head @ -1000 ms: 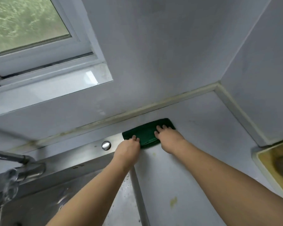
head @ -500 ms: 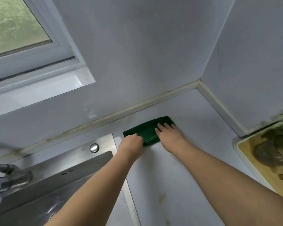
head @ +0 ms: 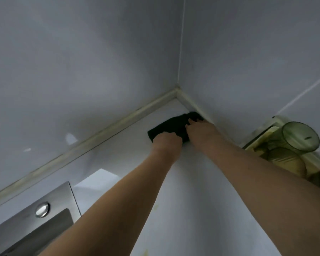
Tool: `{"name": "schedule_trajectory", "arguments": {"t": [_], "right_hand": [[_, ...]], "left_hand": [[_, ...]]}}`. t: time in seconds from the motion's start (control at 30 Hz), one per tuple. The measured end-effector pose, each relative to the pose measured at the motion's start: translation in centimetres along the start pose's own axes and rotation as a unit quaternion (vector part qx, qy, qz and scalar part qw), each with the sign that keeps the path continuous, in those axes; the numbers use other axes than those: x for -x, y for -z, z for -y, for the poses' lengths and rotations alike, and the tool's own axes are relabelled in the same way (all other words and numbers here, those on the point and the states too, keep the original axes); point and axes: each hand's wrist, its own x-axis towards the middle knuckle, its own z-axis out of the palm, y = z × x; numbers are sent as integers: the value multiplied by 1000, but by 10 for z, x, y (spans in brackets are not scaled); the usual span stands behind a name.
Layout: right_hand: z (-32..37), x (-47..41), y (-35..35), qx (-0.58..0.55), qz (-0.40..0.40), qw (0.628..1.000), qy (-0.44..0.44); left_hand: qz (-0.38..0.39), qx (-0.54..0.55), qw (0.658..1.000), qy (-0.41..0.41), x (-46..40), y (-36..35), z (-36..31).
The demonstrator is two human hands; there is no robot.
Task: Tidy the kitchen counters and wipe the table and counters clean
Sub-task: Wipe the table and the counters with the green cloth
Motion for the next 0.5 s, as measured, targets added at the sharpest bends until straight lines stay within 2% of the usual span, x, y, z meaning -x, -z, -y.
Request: {"name": "schedule_trajectory", "arguments": {"t": [0.13, 0.5], "right_hand": [[-1, 7, -10, -1, -14, 1000, -9], [1, 72, -34, 11, 1, 1000, -23]], "left_hand": [[8, -9, 1000, 6, 14, -2, -4], [30, -12, 999, -42, 75, -7, -31]]}}
